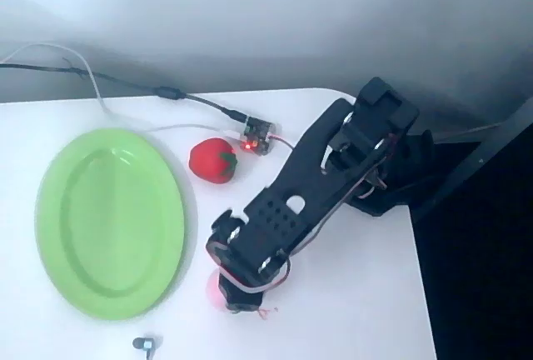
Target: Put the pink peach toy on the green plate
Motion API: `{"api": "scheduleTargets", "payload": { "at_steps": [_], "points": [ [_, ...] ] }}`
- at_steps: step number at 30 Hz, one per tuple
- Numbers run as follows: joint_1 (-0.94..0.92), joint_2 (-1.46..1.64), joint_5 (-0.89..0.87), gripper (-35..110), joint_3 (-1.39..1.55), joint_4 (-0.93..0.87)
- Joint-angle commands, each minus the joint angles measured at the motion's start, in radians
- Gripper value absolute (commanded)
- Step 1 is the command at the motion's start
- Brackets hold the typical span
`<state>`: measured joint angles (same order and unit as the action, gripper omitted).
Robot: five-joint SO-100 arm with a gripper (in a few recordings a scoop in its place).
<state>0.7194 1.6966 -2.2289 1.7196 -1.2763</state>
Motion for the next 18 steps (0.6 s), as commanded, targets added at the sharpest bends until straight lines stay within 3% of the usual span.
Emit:
{"api": "scheduleTargets", "payload": {
  "at_steps": [1,12,18],
  "points": [
    [-0.048,0.115,0.044,0,0.029,-0.037],
    [-0.27,0.11,0.314,0,-0.018,0.124],
    [-0.379,-0.044,0.485,0,-0.216,0.138]
  ]
}}
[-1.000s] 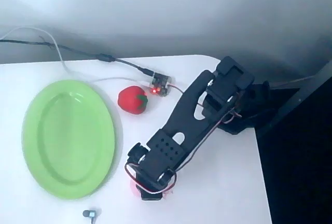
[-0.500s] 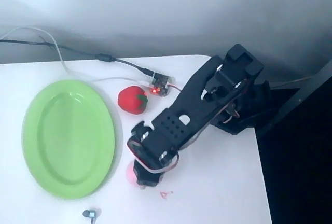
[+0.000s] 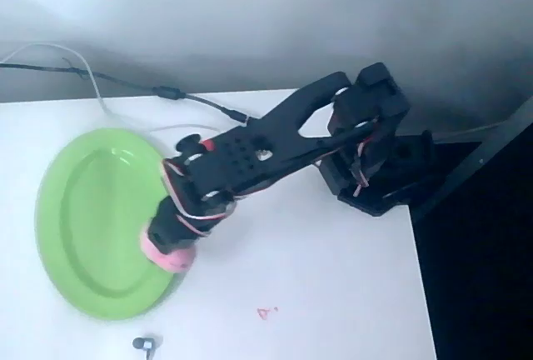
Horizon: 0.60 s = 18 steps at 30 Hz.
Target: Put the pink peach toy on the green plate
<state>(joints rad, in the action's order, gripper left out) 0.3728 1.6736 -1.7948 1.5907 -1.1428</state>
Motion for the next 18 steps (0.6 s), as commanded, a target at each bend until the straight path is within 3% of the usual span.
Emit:
{"api": "scheduleTargets", "payload": {
  "at_steps": [1,9,18],
  "points": [
    [-0.051,-0.041,0.071,0,-0.114,0.005],
    [-0.158,-0.164,0.17,0,-0.229,0.015],
    [-0.196,-0.357,0.178,0,-0.344,0.147]
  ]
}}
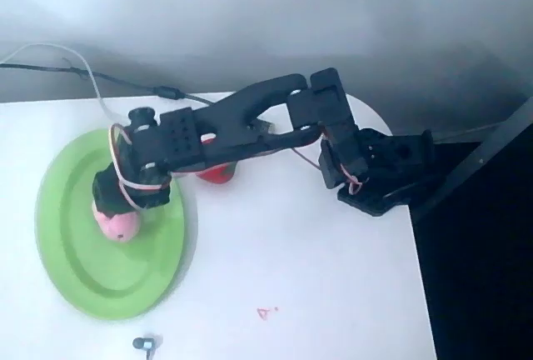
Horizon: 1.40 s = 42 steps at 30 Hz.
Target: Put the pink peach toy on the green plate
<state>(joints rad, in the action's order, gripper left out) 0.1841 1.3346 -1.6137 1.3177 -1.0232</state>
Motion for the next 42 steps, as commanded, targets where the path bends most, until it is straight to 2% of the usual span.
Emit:
{"api": "scheduleTargets", "payload": {
  "at_steps": [1,9,22,30,38,42],
  "points": [
    [-0.006,-0.037,-0.006,0,-0.094,0.028],
    [-0.003,-0.049,-0.026,0,-0.103,-0.012],
    [-0.003,-0.032,-0.089,34,-0.098,-0.011],
    [-0.002,-0.023,-0.094,40,-0.094,0.008],
    [0.008,0.012,-0.117,46,-0.087,0.132],
    [0.009,0.11,-0.126,51,0.009,0.221]
  ]
}}
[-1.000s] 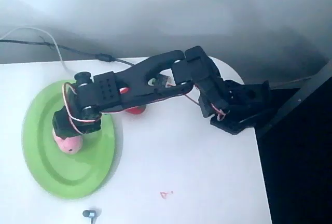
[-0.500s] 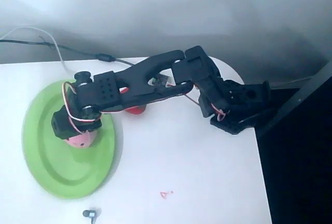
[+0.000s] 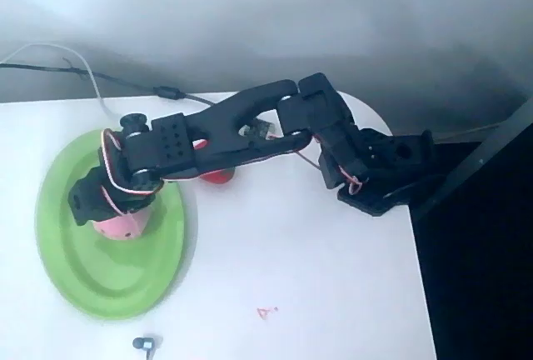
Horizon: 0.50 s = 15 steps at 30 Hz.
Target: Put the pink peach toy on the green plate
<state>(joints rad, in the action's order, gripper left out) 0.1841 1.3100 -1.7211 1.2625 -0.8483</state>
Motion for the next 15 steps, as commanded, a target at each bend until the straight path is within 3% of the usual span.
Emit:
{"api": "scheduleTargets", "payload": {
  "at_steps": [1,15],
  "points": [
    [0.008,0.175,-0.021,51,0.103,0.055],
    [0.02,0.896,-0.135,57,0.876,0.121]
  ]
}}
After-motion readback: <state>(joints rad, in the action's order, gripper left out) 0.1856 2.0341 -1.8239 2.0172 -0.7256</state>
